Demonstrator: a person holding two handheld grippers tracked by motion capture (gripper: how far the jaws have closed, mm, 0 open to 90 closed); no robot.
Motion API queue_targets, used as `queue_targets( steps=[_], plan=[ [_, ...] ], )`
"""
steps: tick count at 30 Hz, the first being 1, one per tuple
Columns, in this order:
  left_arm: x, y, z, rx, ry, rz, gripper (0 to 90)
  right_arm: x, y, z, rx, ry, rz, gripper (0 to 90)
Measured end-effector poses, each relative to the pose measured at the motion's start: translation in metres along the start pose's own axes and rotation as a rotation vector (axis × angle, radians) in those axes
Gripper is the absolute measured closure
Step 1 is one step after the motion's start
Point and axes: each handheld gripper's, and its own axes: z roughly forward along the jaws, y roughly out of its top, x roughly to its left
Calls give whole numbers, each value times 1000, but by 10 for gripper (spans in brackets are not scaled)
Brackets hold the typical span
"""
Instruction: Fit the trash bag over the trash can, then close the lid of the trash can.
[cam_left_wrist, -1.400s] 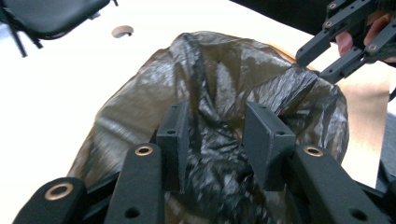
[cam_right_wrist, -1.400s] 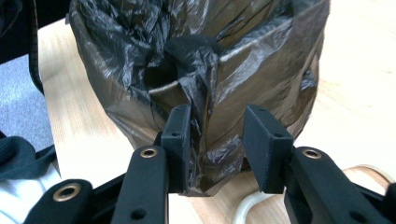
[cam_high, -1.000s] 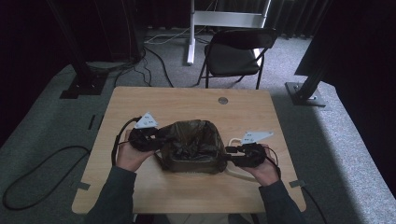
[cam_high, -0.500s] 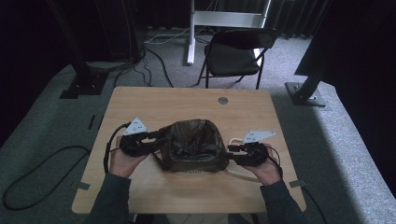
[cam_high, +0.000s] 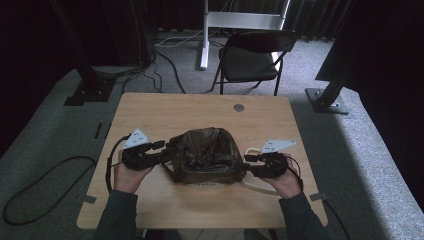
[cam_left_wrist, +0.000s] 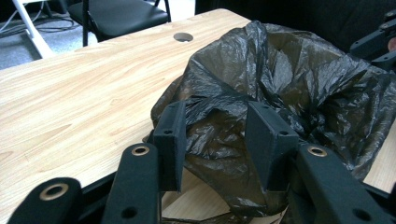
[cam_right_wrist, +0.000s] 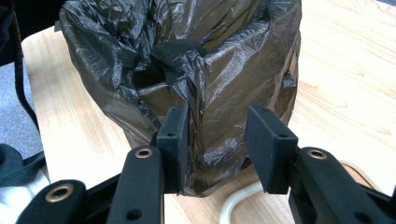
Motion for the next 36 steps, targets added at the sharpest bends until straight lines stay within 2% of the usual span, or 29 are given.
queue_targets(
  steps=[15, 20, 24, 26, 31, 35, 36],
  plan=[
    [9, -19, -2, 23, 26, -34, 587, 1, 3, -9, -26, 20, -9, 557],
    [12, -27, -4, 36, 33, -36, 586, -4, 4, -16, -42, 1, 2, 555],
    [13, -34, -6, 29, 43, -38, 586, -8, 2, -20, -52, -12, 11, 556],
    [15, -39, -8, 28, 44, -47, 586, -12, 0, -23, -55, -43, 14, 563],
    [16, -50, -12, 7, 40, -69, 581, -19, -3, -29, -57, -77, 20, 577],
    [15, -57, -11, -11, 35, -70, 579, -24, -4, -31, -58, -97, 27, 599],
    [13, -60, -10, -9, 34, -59, 579, -25, -5, -31, -57, -102, 30, 613]
  ],
)
